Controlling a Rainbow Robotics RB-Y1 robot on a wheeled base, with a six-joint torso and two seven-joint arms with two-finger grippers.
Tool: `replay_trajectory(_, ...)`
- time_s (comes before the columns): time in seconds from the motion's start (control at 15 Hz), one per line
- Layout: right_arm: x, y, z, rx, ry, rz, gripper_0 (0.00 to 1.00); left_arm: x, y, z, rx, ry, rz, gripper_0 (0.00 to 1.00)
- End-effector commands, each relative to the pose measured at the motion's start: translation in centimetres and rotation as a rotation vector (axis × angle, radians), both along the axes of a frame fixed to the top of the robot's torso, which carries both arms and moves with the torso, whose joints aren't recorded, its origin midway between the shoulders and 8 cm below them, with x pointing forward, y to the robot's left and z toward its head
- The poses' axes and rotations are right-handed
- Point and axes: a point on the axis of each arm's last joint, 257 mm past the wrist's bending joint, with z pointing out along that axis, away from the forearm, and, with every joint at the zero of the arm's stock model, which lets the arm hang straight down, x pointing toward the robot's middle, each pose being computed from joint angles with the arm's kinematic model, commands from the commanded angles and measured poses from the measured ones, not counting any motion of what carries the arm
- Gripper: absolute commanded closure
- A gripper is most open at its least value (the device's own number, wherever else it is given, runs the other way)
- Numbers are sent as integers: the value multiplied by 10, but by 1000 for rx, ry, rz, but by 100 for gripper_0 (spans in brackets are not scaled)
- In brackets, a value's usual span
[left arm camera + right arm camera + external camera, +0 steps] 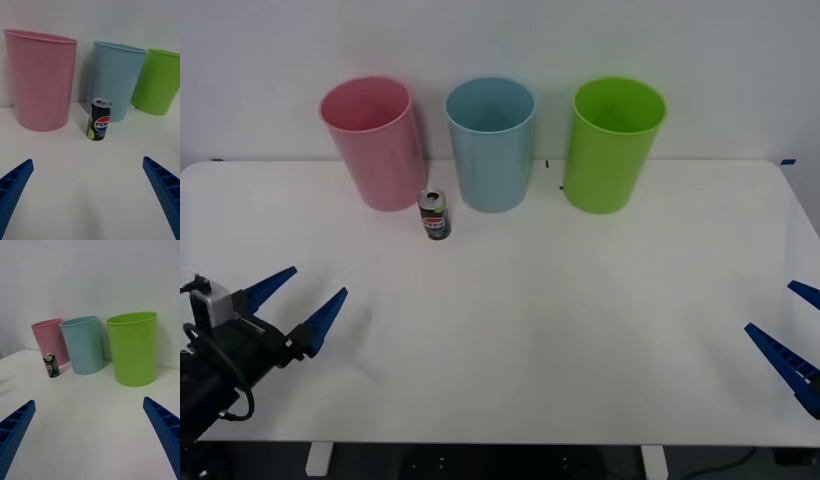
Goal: Grasp the object on the table and drop it into the matching bin: aluminum can to the light blue bin, PET bottle to the pink bin.
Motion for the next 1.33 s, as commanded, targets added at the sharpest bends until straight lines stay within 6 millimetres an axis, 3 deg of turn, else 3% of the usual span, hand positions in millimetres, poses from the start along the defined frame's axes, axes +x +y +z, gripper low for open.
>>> replay_trajectory(0.07,0,0,0,0,0,0,0,22,-17,-4,-1,-1,-1,0)
replay_trajectory(0.6,0,0,0,0,0,0,0,86,-56,-19,29,29,-16,0)
replay_trajectory(1.33,0,0,0,0,0,0,0,132,-95,-37,64,89,-43,0)
